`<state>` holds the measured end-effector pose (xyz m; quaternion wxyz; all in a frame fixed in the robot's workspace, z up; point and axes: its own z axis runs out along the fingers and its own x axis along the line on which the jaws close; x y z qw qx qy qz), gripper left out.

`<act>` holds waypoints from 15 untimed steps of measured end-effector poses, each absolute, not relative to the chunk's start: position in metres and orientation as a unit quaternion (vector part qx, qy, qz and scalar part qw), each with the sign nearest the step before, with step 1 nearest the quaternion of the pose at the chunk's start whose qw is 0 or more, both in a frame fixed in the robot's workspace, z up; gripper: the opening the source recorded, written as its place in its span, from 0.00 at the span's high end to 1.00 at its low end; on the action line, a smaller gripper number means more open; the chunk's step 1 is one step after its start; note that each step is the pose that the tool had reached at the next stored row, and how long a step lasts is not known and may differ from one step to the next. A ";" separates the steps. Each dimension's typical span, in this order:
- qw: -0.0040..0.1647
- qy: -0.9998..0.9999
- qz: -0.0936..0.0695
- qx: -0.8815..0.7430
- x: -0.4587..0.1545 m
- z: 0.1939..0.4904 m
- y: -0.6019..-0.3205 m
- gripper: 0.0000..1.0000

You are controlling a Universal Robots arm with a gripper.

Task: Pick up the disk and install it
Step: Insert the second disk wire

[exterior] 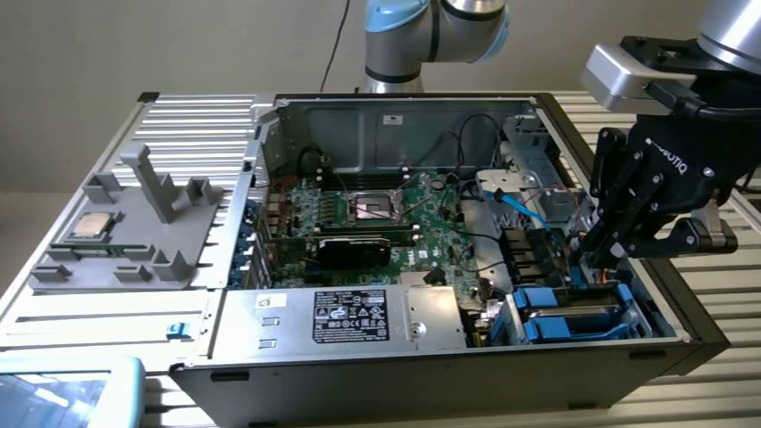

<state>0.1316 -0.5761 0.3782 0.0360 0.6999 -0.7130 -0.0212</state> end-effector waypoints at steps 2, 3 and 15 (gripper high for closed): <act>0.036 -0.713 -0.021 0.700 0.132 0.378 -0.576 0.76; 0.036 -0.713 -0.021 0.700 0.132 0.378 -0.576 0.76; 0.036 -0.713 -0.021 0.700 0.132 0.378 -0.576 0.89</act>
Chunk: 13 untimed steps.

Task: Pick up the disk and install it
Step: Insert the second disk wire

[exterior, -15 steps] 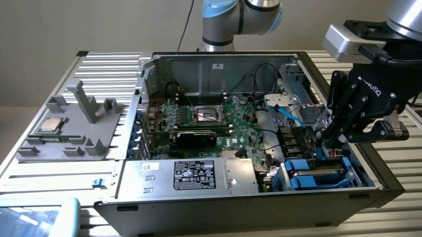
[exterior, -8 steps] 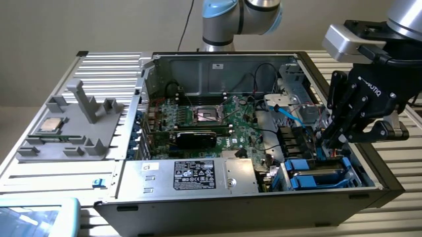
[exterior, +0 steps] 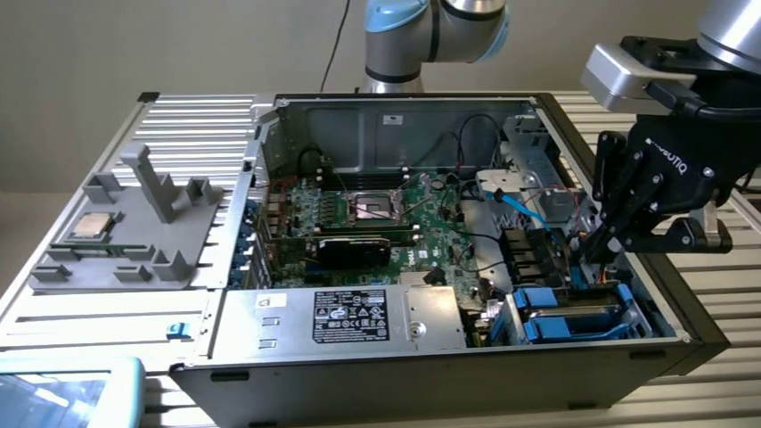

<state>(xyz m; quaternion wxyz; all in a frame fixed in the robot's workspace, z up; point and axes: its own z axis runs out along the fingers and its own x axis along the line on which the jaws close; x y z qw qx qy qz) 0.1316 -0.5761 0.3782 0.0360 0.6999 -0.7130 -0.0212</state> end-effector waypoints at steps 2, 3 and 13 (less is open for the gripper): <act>0.036 -0.713 -0.021 0.700 0.131 0.378 -0.576 0.89; 0.036 -0.712 -0.021 0.701 0.131 0.378 -0.576 0.89; 0.037 -0.646 -0.018 0.762 0.131 0.377 -0.576 0.89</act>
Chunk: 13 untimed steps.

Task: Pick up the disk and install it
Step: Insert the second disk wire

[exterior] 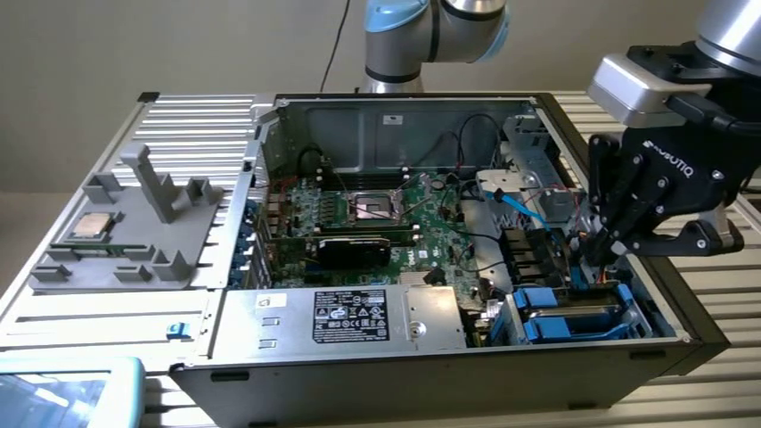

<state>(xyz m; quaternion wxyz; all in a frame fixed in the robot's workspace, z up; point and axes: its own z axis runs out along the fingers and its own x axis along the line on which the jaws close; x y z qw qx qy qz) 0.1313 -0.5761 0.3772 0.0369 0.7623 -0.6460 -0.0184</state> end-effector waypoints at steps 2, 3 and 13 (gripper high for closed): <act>0.037 -0.632 -0.018 0.774 0.131 0.377 -0.576 0.89; 0.037 -0.625 -0.018 0.779 0.131 0.377 -0.576 0.89; 0.034 -0.559 -0.012 0.828 0.131 0.375 -0.576 0.89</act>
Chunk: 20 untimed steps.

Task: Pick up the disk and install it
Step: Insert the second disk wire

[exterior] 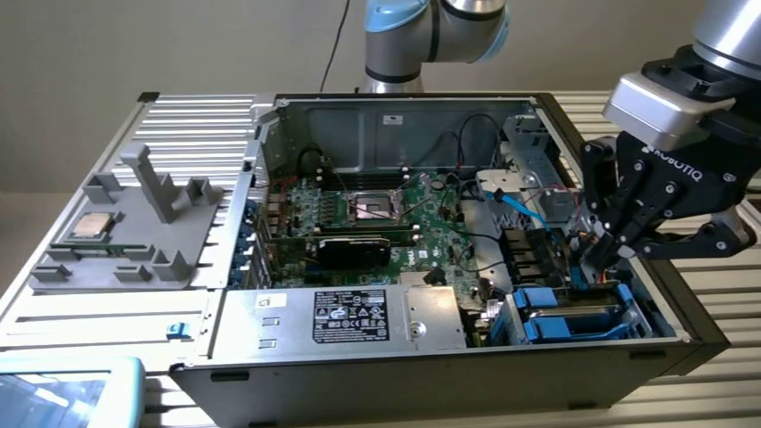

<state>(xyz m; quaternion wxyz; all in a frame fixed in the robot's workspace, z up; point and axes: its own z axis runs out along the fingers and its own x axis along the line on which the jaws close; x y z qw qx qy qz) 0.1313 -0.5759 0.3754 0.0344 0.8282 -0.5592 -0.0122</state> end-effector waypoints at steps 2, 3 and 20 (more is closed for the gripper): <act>0.034 -0.553 -0.012 0.832 0.131 0.374 -0.575 0.89; 0.034 -0.553 -0.012 0.833 0.131 0.373 -0.572 0.89; 0.035 -0.476 -0.008 0.879 0.132 0.372 -0.571 0.89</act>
